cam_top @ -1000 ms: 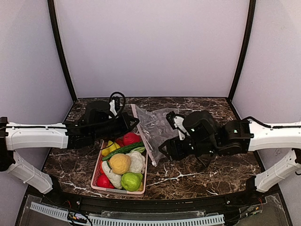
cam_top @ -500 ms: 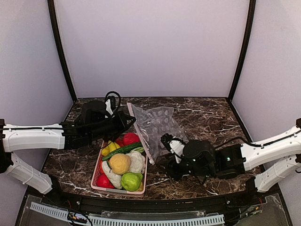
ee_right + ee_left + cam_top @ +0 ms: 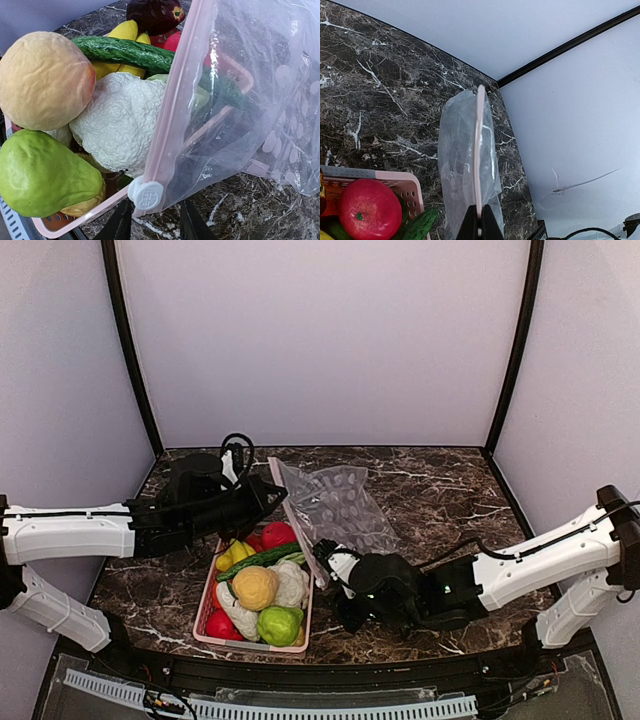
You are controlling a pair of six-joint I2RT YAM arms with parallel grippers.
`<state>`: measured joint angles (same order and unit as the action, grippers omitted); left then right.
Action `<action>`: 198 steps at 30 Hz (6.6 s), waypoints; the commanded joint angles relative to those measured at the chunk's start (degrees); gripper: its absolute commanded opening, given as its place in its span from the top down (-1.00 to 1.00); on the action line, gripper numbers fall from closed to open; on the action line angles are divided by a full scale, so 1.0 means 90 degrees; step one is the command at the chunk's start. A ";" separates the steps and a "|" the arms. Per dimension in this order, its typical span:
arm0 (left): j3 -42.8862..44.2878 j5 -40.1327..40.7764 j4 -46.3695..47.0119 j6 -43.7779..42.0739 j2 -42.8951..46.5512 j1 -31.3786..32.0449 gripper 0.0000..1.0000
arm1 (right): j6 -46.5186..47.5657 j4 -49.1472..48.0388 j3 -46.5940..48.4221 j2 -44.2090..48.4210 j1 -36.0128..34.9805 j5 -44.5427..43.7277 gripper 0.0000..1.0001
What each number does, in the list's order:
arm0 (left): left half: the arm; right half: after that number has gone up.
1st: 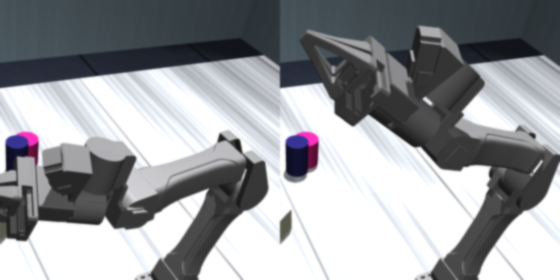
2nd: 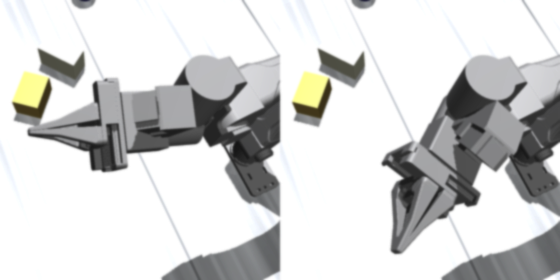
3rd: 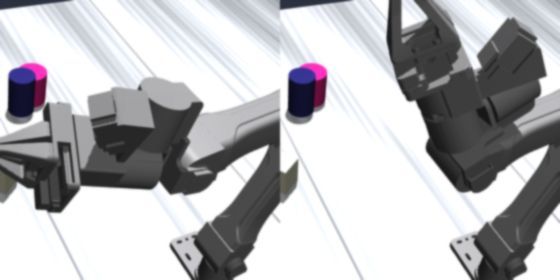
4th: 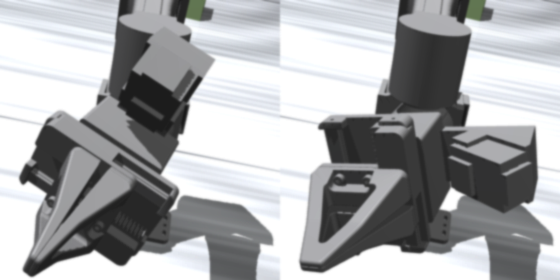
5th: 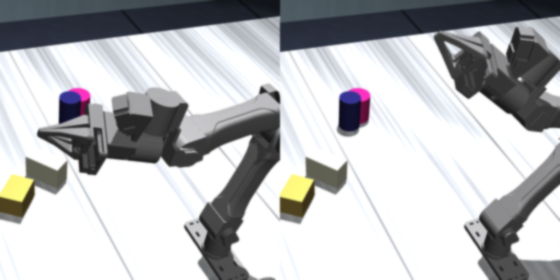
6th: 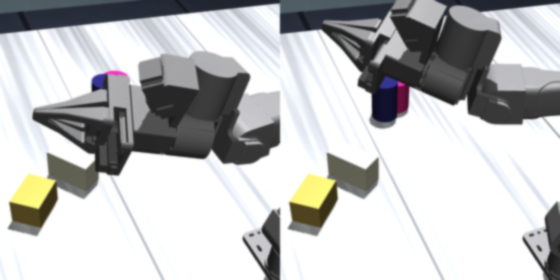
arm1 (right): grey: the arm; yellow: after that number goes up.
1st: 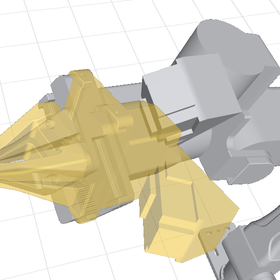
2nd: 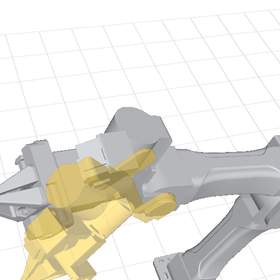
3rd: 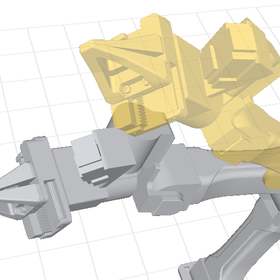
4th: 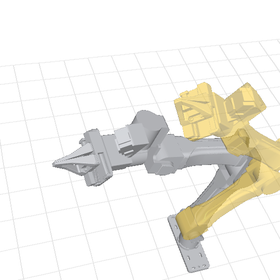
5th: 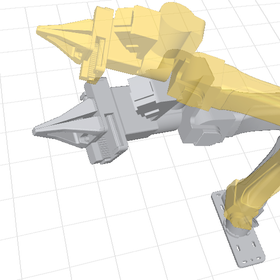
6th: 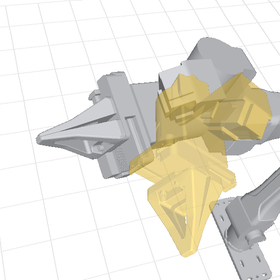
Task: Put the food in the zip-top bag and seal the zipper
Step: Pass from the left arm to the right, then pass from the right arm to the left
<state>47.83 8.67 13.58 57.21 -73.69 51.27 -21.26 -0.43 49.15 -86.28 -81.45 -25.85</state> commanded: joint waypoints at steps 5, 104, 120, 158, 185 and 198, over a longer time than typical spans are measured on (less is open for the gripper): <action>-0.0103 0.0092 -0.0064 0.0024 0.0237 -0.0052 0.99 | 0.0156 -0.0074 0.0321 -0.0168 -0.0077 -0.0266 0.48; 0.3379 -0.4410 -0.1706 -0.6846 -0.1767 0.1159 -0.30 | 0.0999 0.4189 0.2138 0.2777 0.1603 0.3061 1.00; 0.3514 -0.4735 -0.1975 -0.6850 -0.2032 0.1162 0.34 | 0.1056 0.4222 0.2140 0.2741 0.1569 0.2671 1.00; 0.3474 -0.4827 -0.1993 -0.6744 -0.2120 0.1159 0.99 | 0.0636 0.3977 0.1967 0.2572 0.1564 0.1856 1.00; 0.3378 -0.4093 -0.2246 -0.6865 -0.1960 0.1160 0.99 | -0.0140 0.4198 0.1923 0.2495 0.1818 0.0714 1.00; 0.3410 -0.3947 -0.2527 -0.7031 -0.1949 0.1150 0.99 | -0.0270 0.4476 0.1967 0.2471 0.1968 0.0223 1.00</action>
<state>78.56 -24.71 -1.34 -4.99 -92.60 61.04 -22.22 37.30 66.70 -64.51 -66.37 -12.95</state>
